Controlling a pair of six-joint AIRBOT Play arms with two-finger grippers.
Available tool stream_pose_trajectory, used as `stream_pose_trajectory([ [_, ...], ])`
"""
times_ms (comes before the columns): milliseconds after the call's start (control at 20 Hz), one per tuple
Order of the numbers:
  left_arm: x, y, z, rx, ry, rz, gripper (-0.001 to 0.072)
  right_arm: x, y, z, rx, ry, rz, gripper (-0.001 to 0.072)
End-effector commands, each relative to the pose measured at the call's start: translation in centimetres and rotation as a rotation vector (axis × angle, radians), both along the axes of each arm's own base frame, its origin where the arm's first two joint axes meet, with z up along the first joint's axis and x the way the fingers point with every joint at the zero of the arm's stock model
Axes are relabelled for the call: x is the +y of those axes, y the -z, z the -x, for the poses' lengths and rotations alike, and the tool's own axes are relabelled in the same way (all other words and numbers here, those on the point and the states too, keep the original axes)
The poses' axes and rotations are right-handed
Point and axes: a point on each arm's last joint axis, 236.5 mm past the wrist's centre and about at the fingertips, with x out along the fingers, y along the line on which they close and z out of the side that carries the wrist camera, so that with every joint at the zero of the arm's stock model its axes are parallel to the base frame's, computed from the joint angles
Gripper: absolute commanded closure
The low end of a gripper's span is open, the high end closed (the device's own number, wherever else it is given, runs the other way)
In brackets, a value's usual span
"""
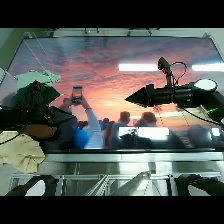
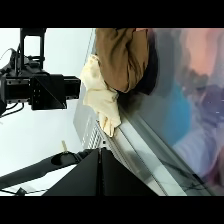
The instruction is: Fold the shirts.
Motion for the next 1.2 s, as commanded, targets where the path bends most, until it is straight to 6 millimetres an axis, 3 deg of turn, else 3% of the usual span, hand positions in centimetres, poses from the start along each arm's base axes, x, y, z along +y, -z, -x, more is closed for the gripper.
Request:
stream_pose_trajectory([
  [0, 0.0, 0.1, 0.0, -0.012, 0.004, -0.002, 0.0698, 0.0, 0.0, 0.0, 0.001, -0.001, 0.000, 0.0688],
  [100, 0.1, 0.0, -0.2, -0.055, 0.009, -0.013, 0.0699, 0.0, 0.0, 0.0, 0.001, -0.001, 0.000, 0.0689],
  [200, 1.2, -0.4, -2.1, -0.121, -0.030, -0.079, 0.0701, 0.0, 0.0, 0.0, 0.001, -0.001, 0.000, 0.0688],
  [300, 4.6, -1.4, -6.2, -0.209, -0.165, -0.208, 0.0701, 0.0, 0.0, 0.0, 0.001, -0.001, 0.000, 0.0688],
  [400, 9.6, -2.9, -10.8, -0.332, -0.332, -0.391, 0.0697, 0.0, 0.0, 0.0, 0.001, -0.001, 0.000, 0.0688],
  [450, 12.4, -4.0, -13.0, -0.402, -0.418, -0.492, 0.0543, 0.0, 0.0, 0.0, 0.001, -0.001, 0.000, 0.0688],
  [550, 17.6, -6.5, -16.8, -0.530, -0.568, -0.678, -0.0011, 0.0, 0.0, 0.0, 0.001, -0.001, 0.000, 0.0688],
  [700, 24.9, -7.3, -21.3, -0.598, -0.680, -0.936, -0.0013, 0.0, 0.0, 0.0, 0.001, -0.001, 0.000, 0.0688],
  [800, 29.6, -5.3, -24.7, -0.557, -0.737, -1.036, -0.0013, 0.0, 0.2, -0.2, 0.004, 0.005, 0.002, 0.0688],
  [950, 36.0, 0.3, -29.1, -0.435, -0.786, -1.053, -0.0005, 0.1, -0.2, -0.4, 0.008, 0.014, -0.019, 0.0689],
  [1050, 39.2, 5.7, -30.8, -0.307, -0.782, -1.013, -0.0005, 0.3, -1.0, -0.6, 0.013, 0.023, -0.052, 0.0688],
  [1150, 40.5, 11.5, -31.5, -0.205, -0.711, -0.979, -0.0004, 0.3, -1.0, -0.6, 0.015, 0.025, -0.055, 0.0688],
])
